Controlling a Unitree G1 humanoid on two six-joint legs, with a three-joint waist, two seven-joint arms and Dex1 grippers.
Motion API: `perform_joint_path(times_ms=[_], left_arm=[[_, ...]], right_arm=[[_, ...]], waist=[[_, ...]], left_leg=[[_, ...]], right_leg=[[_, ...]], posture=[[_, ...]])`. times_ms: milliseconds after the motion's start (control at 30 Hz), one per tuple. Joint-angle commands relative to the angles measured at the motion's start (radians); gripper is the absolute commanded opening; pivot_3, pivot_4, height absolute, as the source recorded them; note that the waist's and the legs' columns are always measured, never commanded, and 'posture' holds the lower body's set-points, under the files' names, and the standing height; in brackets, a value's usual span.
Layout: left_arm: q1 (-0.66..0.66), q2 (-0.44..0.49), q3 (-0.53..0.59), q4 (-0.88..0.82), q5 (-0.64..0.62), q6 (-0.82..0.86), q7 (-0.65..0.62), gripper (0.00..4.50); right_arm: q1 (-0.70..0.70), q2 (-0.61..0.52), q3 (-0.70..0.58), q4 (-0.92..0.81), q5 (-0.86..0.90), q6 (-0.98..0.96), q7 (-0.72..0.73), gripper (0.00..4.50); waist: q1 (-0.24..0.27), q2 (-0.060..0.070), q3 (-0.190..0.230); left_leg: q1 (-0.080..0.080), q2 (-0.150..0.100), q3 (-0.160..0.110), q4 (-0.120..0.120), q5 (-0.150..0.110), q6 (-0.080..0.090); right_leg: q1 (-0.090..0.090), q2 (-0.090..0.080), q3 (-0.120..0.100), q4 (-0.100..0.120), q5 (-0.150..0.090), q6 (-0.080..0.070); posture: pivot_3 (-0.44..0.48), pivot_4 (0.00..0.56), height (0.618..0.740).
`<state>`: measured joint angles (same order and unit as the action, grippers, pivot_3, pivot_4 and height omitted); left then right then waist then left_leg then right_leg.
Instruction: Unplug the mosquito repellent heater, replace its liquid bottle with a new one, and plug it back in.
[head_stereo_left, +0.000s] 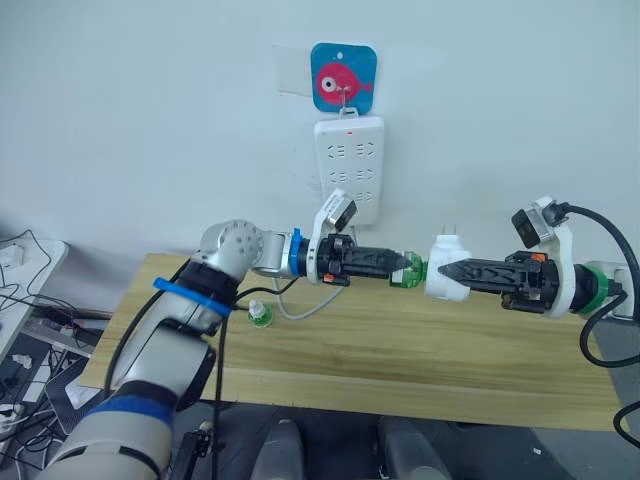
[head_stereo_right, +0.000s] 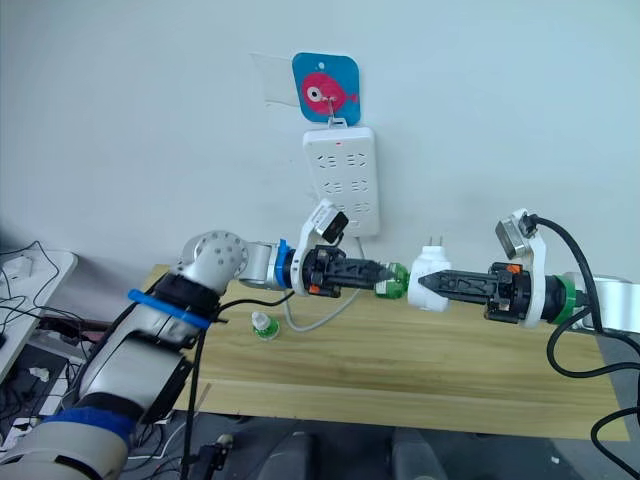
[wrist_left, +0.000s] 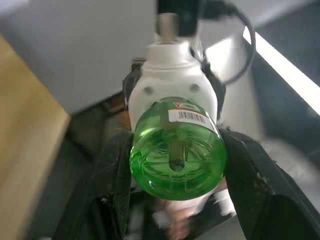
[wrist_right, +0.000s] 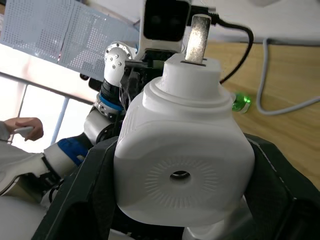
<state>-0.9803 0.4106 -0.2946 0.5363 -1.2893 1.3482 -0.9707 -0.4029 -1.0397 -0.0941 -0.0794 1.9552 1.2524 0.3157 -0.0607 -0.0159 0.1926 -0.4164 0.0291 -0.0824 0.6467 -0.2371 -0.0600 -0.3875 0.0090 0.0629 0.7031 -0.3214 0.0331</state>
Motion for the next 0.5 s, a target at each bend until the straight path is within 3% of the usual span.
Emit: perform_joint_path(times_ms=[33,500], left_arm=[[0.005,-0.011,0.115,-0.048,-0.008,0.081,-0.006,2.25],[0.065,-0.021,0.249,-0.138,0.088,0.203,-0.020,2.25]], right_arm=[[0.014,-0.015,-0.006,-0.030,0.017,0.004,-0.009,3.03],[0.079,-0.099,-0.065,0.040,-0.031,0.046,0.081,3.03]], waist=[[-0.004,0.000,0.000],[0.004,0.000,0.000]], left_leg=[[0.000,0.000,0.001,-0.001,0.000,0.000],[0.001,0.000,0.002,0.000,0.000,0.000]], right_leg=[[0.000,0.000,0.001,0.000,0.000,0.000],[0.000,-0.001,0.002,0.000,0.000,0.000]], posture=[[-0.044,0.177,0.740],[-0.037,0.178,0.740]])
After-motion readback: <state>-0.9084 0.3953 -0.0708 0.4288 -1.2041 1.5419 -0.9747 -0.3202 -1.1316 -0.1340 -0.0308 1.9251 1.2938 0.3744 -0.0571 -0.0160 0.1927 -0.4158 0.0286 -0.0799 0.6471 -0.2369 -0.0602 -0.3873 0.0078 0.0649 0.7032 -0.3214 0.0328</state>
